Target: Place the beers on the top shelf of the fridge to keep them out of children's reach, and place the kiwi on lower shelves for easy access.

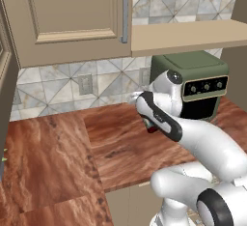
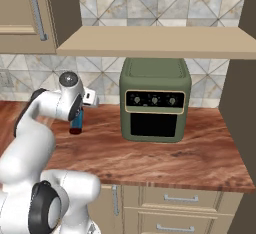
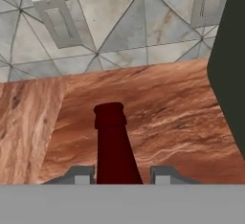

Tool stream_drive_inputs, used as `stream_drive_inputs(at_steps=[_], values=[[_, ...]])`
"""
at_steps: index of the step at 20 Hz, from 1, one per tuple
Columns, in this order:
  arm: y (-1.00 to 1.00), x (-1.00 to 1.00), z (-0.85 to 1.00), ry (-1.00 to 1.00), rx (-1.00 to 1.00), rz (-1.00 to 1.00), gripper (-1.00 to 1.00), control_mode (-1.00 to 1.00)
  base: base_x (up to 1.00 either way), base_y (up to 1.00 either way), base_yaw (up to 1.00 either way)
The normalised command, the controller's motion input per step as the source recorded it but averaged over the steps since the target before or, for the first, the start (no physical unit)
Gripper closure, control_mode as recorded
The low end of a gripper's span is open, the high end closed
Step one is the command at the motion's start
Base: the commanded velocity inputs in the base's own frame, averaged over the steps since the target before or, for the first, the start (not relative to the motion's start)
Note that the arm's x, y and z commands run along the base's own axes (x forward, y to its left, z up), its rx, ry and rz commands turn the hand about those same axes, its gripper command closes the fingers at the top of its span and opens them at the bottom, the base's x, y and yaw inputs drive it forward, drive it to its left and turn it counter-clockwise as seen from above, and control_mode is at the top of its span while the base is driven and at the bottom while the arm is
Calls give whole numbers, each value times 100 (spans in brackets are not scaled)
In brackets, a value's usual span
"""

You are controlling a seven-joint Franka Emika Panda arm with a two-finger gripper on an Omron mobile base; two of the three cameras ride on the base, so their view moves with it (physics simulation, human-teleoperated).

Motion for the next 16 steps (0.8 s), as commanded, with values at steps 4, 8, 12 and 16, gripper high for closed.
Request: stream_drive_inputs(at_steps=[4,8,12,16], values=[[-4,-36,76,0,3,3,100,-100,0,0,0],[-10,-60,84,0,0,2,100,-100,0,0,0],[-25,-90,76,0,0,2,100,-100,0,0,0],[-32,-100,61,0,1,2,100,-100,0,0,0]])
